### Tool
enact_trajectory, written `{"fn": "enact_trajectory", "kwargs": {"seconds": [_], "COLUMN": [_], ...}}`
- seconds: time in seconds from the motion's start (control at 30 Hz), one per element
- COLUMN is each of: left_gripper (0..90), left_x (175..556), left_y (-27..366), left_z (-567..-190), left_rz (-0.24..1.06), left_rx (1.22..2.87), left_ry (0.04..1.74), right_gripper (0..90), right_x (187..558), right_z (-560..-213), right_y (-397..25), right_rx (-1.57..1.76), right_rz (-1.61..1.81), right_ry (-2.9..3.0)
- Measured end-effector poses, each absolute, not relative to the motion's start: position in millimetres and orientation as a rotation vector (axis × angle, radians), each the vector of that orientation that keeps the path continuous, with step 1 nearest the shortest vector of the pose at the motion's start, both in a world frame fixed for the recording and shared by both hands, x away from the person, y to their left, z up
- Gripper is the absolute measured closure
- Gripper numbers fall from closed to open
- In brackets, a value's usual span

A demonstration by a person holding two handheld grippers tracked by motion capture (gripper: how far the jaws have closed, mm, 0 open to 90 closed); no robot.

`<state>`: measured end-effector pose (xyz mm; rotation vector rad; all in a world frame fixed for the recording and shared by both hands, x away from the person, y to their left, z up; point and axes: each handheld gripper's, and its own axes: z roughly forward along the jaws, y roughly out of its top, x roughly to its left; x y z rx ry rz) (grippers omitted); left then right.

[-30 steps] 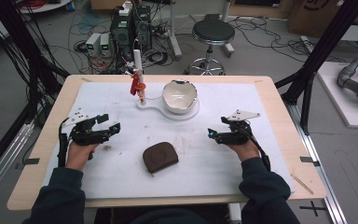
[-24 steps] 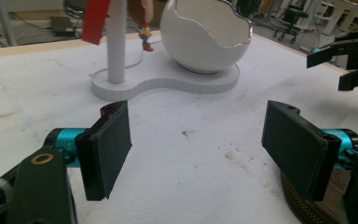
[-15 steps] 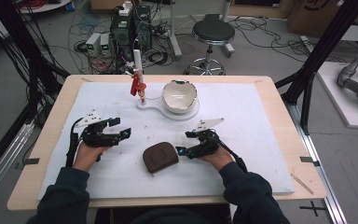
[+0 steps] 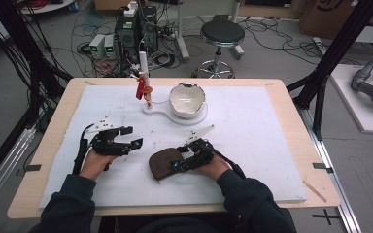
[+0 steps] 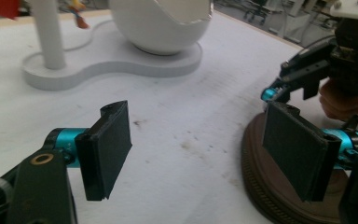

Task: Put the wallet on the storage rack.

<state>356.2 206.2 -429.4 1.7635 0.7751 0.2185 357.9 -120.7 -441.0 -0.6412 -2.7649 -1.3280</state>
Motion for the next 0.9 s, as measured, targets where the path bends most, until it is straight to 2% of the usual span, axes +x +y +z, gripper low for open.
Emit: {"fn": "enact_trajectory", "kwargs": {"seconds": [0.23,0.27,0.3,0.37,0.4,0.43,0.5,0.53,0.67,0.7,0.9], "left_gripper": [23.2,23.2,23.2,23.2,23.2,23.2,23.2,23.2,23.2,23.3,24.2], "left_x": [356,356,357,357,357,357,357,357,357,357,356], "left_y": [196,194,193,189,187,187,186,186,185,184,176], "left_z": [-435,-436,-437,-439,-440,-440,-441,-441,-442,-442,-447], "left_rz": [0.069,0.038,0.019,0.0,-0.007,-0.007,-0.02,-0.02,-0.032,-0.039,-0.094], "left_rx": [1.781,1.781,1.792,1.812,1.827,1.827,1.837,1.837,1.854,1.861,1.92], "left_ry": [0.755,0.757,0.757,0.761,0.759,0.759,0.757,0.757,0.756,0.756,0.729], "right_gripper": [34.4,43.5,63.3,54.1,45.3,42.7,30.4,27.8,27.8,36.4,37.7], "right_x": [345,343,343,342,349,351,352,354,360,365,359], "right_z": [-434,-433,-432,-432,-434,-435,-436,-437,-441,-443,-439], "right_y": [-116,-115,-116,-116,-119,-120,-120,-120,-122,-124,-121], "right_rx": [-0.447,-0.418,-0.348,-0.352,-0.482,-0.503,-0.561,-0.618,-0.703,-0.738,-0.66], "right_rz": [-1.388,-1.396,-1.39,-1.405,-1.411,-1.415,-1.414,-1.408,-1.363,-1.326,-1.347], "right_ry": [-2.993,-3.02,-3.01,-3.045,-2.96,-2.943,-2.948,-2.929,-2.818,-2.717,-2.816]}}
